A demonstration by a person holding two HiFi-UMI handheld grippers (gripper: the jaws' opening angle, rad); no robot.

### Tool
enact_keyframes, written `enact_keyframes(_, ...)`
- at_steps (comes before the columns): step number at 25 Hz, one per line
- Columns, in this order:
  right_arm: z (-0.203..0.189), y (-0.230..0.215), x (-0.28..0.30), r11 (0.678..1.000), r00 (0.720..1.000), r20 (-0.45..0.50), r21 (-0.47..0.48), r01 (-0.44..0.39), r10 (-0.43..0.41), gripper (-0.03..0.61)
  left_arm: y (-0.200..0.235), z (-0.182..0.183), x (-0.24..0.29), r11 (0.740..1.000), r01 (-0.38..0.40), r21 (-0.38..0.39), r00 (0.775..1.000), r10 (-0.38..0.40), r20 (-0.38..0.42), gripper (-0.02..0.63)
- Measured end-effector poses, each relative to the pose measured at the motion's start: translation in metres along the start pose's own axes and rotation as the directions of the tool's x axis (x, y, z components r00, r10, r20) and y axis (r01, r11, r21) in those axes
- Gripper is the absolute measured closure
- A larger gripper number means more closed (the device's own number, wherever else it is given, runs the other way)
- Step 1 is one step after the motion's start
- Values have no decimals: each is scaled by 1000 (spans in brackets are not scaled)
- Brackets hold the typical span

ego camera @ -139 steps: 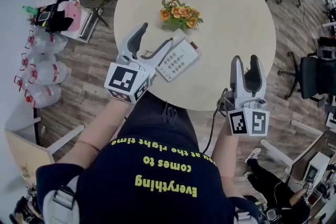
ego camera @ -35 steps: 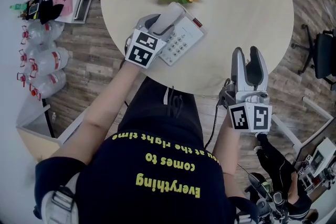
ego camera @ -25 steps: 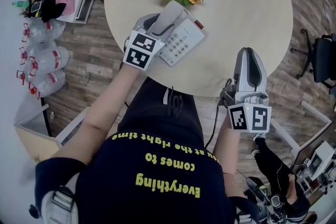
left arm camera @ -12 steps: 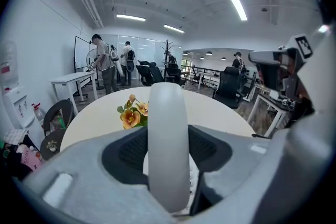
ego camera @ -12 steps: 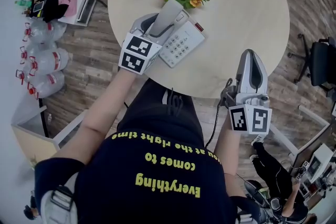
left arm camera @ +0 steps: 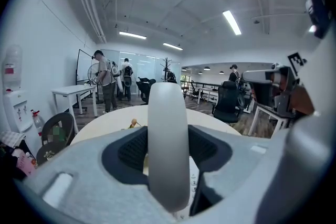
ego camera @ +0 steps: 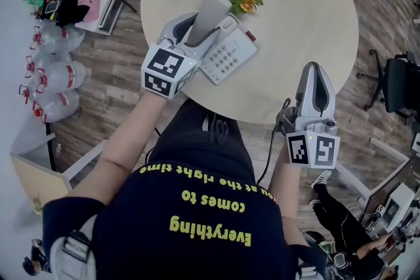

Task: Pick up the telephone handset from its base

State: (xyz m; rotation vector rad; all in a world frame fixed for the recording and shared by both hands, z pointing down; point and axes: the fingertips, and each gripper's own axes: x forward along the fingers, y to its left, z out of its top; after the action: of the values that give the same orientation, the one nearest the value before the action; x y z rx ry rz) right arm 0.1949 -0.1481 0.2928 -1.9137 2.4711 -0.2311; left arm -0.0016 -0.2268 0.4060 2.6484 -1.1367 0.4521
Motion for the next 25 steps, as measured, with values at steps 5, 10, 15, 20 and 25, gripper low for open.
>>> enact_keyframes(5, 8, 5, -4, 1000, 1000, 30, 3, -10, 10, 566, -2, 18, -15, 1000, 1, 28, 998, -3, 55, 387)
enact_keyframes(10, 17, 9, -8, 1000, 998, 55, -6, -15, 15, 566, -3, 30, -28, 1000, 2, 15, 997, -3, 80, 387)
enact_keyframes(15, 31, 13, -8, 1000, 996, 91, -12, -19, 20, 566, -6, 50, -43, 1000, -2, 3, 991, 2, 137, 387)
enact_keyframes(20, 51, 21, -9, 999, 991, 132, -36, -33, 37, 566, -11, 73, -60, 1000, -10, 21, 983, 6, 185, 387)
enact_keyframes(25, 67, 21, -9, 998, 986, 166, -55, -24, 33, 566, -13, 88, -69, 1000, -17, 22, 975, 12, 220, 387)
